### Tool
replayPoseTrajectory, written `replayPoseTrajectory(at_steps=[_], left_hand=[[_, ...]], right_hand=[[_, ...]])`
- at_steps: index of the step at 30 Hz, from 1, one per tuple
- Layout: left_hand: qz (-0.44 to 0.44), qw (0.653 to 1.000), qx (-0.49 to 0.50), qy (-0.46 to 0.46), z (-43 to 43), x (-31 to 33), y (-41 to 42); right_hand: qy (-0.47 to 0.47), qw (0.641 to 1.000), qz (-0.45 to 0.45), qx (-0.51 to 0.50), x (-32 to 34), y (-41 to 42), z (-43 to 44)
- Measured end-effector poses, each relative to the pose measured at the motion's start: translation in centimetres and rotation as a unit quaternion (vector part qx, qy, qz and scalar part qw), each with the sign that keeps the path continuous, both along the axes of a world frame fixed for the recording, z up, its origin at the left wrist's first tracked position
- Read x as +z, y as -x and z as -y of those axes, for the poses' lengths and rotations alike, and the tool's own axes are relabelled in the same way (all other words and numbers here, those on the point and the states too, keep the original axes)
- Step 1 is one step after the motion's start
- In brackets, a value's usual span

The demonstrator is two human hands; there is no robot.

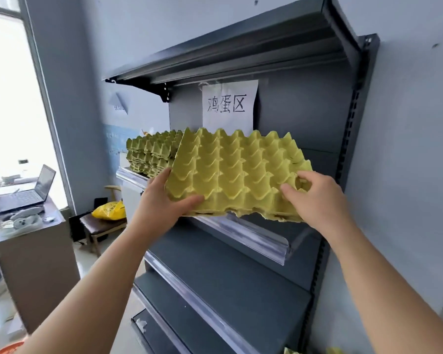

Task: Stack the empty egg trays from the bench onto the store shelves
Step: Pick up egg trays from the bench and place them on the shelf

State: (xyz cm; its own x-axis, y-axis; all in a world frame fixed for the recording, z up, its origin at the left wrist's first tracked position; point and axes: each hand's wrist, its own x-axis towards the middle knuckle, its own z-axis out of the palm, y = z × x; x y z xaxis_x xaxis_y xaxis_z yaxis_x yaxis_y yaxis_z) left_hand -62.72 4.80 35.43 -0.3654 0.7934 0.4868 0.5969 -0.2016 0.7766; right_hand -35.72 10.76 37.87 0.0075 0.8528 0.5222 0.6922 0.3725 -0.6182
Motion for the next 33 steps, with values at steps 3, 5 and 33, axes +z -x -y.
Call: replayPoseTrajectory(at_steps=[3, 5, 33], left_hand=[[0.012, 1.000, 0.018, -0.019, -2.9, 1.0, 4.1], [0.027, 0.999, 0.029, -0.034, -5.1, 1.7, 6.6], [0.082, 0.992, -0.096, -0.029, -33.2, 4.9, 37.1]], right_hand=[[-0.022, 1.000, 0.009, 0.019, 1.4, 4.3, -3.1], [-0.032, 0.999, 0.010, 0.031, 2.3, 6.9, -5.1], [-0.011, 0.995, 0.028, -0.094, 7.6, 36.4, -23.1]])
